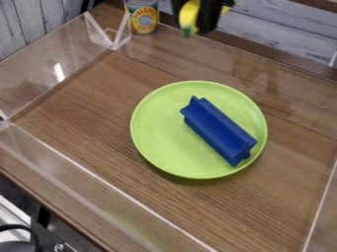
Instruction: Remove the banana from inside the green plate and put it on the table
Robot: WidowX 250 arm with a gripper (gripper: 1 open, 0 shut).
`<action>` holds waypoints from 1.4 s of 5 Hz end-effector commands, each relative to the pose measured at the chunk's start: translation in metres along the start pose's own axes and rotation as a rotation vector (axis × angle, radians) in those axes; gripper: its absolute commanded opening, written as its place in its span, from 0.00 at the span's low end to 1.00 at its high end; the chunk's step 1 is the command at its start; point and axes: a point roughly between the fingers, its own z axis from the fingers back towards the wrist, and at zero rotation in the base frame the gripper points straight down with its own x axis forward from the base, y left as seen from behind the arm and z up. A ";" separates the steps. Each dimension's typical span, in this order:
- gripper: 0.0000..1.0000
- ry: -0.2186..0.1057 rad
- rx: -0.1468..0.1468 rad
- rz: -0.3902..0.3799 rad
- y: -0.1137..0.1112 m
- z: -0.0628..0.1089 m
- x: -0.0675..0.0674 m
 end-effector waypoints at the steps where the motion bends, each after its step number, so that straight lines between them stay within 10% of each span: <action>1: 0.00 -0.069 0.016 0.010 0.019 0.016 -0.012; 4: 0.00 -0.055 0.018 0.051 0.054 -0.015 0.004; 7: 0.00 -0.043 0.034 0.119 0.093 -0.032 -0.013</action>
